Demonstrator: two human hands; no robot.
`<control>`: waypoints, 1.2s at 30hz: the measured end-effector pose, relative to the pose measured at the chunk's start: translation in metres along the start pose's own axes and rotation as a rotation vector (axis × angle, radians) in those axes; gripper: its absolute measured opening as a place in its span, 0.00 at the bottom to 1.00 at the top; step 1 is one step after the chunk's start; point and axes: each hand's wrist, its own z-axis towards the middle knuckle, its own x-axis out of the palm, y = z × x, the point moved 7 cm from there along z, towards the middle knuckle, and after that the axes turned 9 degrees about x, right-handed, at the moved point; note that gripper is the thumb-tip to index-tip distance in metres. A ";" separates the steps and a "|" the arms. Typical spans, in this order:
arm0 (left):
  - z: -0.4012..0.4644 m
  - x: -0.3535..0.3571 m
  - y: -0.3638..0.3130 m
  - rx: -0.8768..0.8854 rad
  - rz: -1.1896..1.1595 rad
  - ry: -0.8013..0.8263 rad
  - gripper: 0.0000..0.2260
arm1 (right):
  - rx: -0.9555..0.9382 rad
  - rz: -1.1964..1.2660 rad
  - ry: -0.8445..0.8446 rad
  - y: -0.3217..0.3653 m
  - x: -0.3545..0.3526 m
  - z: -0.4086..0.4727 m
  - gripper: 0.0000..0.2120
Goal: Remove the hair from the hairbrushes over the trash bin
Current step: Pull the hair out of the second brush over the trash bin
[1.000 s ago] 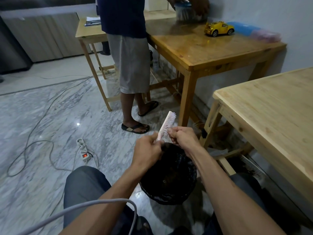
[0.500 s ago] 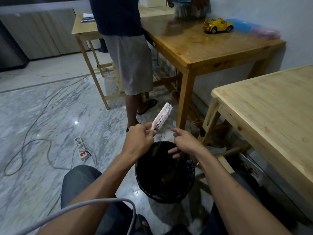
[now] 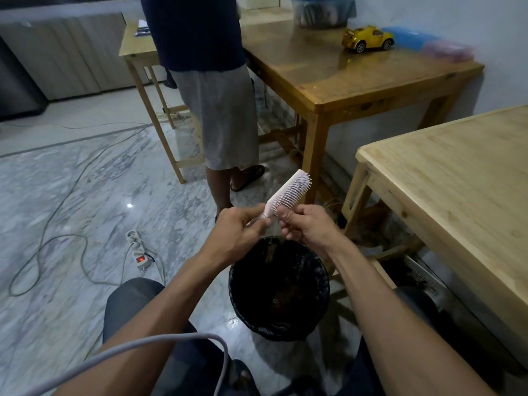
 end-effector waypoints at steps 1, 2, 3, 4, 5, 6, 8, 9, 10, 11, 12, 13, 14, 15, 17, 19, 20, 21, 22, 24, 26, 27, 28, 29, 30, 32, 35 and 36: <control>0.000 -0.002 0.000 0.018 0.024 0.003 0.13 | -0.008 -0.075 -0.054 0.000 -0.002 0.000 0.20; 0.000 -0.003 0.000 0.035 0.050 0.003 0.13 | -0.014 -0.162 -0.101 0.000 -0.003 0.001 0.16; 0.000 -0.003 0.001 0.045 0.069 -0.001 0.13 | -0.019 -0.231 -0.136 -0.001 -0.004 0.001 0.13; 0.000 -0.003 0.002 0.050 0.087 -0.010 0.13 | -0.022 -0.273 -0.167 -0.001 -0.003 0.002 0.12; 0.001 -0.003 0.002 0.060 0.114 -0.018 0.13 | -0.032 -0.297 -0.200 0.000 -0.002 0.002 0.13; 0.001 -0.002 0.002 0.077 0.165 -0.015 0.14 | -0.047 -0.343 -0.240 0.003 -0.002 0.001 0.14; 0.001 0.003 0.004 0.098 0.369 0.036 0.14 | -0.103 -0.539 -0.347 0.011 -0.001 -0.003 0.16; 0.000 0.004 0.007 0.090 0.478 0.062 0.13 | -0.134 -0.655 -0.405 0.016 -0.001 -0.006 0.16; -0.001 0.003 0.011 0.068 0.537 0.066 0.13 | -0.158 -0.725 -0.454 0.020 -0.002 -0.009 0.16; -0.004 0.001 0.017 0.042 0.552 0.057 0.13 | -0.166 -0.739 -0.482 0.021 -0.005 -0.010 0.16; -0.007 -0.002 0.021 0.013 0.549 0.044 0.13 | -0.151 -0.691 -0.482 0.019 -0.009 -0.007 0.17; -0.009 -0.004 0.024 -0.006 0.552 0.031 0.12 | -0.122 -0.587 -0.465 0.016 -0.013 -0.005 0.18; -0.011 -0.006 0.026 -0.021 0.551 0.016 0.11 | -0.078 -0.482 -0.446 0.011 -0.017 -0.002 0.18; -0.011 -0.009 0.028 -0.030 0.539 -0.005 0.10 | -0.036 -0.413 -0.432 0.006 -0.019 -0.001 0.18; -0.010 -0.014 0.029 -0.034 0.499 -0.054 0.09 | 0.063 -0.399 -0.378 -0.007 -0.019 0.002 0.15; -0.007 -0.016 0.028 -0.010 0.467 -0.067 0.09 | 0.219 -0.455 -0.215 -0.023 -0.007 -0.001 0.10; -0.006 -0.016 0.026 0.008 0.456 -0.064 0.10 | 0.305 -0.471 -0.127 -0.031 -0.001 -0.004 0.16; -0.006 -0.016 0.024 0.023 0.447 -0.061 0.10 | 0.361 -0.479 -0.075 -0.036 0.000 -0.006 0.23; -0.006 -0.016 0.023 0.034 0.442 -0.060 0.11 | 0.381 -0.499 -0.051 -0.034 0.001 -0.007 0.28; -0.006 -0.016 0.022 0.056 0.449 -0.050 0.12 | 0.362 -0.569 -0.093 -0.018 -0.004 -0.010 0.30; -0.006 -0.014 0.022 0.072 0.455 -0.027 0.12 | 0.282 -0.638 -0.212 0.003 -0.013 -0.011 0.24; -0.006 -0.013 0.022 0.078 0.451 -0.023 0.13 | 0.225 -0.635 -0.279 0.011 -0.018 -0.011 0.18; -0.006 -0.013 0.022 0.081 0.443 -0.022 0.13 | 0.179 -0.615 -0.339 0.017 -0.023 -0.010 0.13; -0.006 -0.012 0.021 0.084 0.434 -0.025 0.14 | 0.144 -0.597 -0.382 0.023 -0.025 -0.010 0.12; -0.006 -0.011 0.020 0.089 0.422 -0.029 0.15 | 0.125 -0.592 -0.402 0.026 -0.026 -0.009 0.15; -0.005 -0.009 0.017 0.095 0.390 -0.028 0.16 | 0.125 -0.477 -0.362 0.024 -0.021 -0.007 0.25; -0.005 -0.011 0.011 0.079 0.313 -0.046 0.16 | 0.193 -0.109 -0.202 0.017 -0.005 -0.007 0.18; -0.004 -0.012 0.010 0.069 0.288 -0.050 0.15 | 0.179 -0.023 -0.165 0.015 -0.002 -0.006 0.14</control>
